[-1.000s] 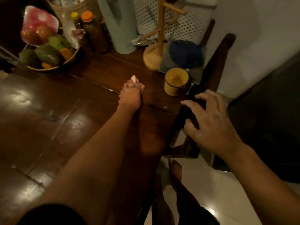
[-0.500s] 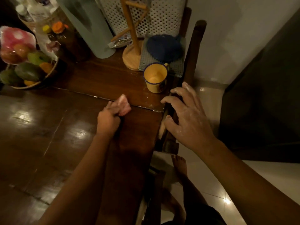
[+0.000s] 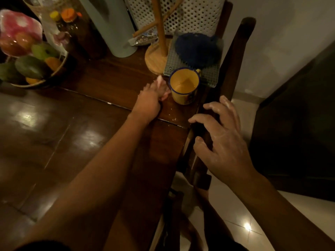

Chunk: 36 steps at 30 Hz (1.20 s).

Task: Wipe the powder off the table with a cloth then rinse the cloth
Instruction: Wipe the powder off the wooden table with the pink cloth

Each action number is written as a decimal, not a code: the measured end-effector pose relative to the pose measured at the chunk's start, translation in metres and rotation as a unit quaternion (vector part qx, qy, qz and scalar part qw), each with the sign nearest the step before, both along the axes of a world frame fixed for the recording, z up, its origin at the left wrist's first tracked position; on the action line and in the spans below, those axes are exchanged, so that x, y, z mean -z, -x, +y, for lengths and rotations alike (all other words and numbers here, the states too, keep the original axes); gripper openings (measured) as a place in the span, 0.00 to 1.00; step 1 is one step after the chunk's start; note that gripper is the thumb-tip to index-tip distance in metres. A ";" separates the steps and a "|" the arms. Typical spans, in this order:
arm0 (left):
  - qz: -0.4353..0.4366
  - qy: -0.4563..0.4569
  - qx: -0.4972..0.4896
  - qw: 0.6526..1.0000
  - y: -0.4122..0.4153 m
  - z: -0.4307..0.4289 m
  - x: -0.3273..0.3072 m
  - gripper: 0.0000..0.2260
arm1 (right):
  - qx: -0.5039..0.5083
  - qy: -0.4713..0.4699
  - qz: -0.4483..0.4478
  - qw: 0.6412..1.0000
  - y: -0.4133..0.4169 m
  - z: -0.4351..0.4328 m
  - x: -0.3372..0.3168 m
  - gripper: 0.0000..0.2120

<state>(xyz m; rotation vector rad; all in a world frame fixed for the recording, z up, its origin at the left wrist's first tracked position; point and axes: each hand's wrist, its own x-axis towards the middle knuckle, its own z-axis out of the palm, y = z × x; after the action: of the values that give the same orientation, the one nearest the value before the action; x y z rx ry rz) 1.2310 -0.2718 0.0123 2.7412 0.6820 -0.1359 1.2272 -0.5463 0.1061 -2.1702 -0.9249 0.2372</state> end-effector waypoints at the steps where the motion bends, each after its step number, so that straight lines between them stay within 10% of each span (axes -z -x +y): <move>1: -0.004 0.004 0.029 1.000 0.010 -0.003 0.001 0.33 | -0.001 -0.002 0.007 1.000 0.000 0.001 0.000 0.20; 14: -0.017 0.012 -0.229 0.973 -0.036 0.050 -0.016 0.27 | -0.011 -0.020 0.017 1.000 -0.004 0.000 0.000 0.19; 20: 0.096 -0.053 -0.100 0.989 -0.053 0.103 -0.019 0.37 | 0.003 0.005 -0.022 1.000 -0.005 0.001 0.001 0.20; 36: -0.056 0.014 0.020 0.998 0.064 -0.076 -0.003 0.30 | 0.017 -0.005 -0.042 0.999 -0.002 0.004 0.003 0.20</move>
<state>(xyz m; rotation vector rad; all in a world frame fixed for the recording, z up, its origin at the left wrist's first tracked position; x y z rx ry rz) 1.1675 -0.3476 0.0149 2.7123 0.5907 -0.0001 1.2290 -0.5424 0.1031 -2.1979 -0.9328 0.1260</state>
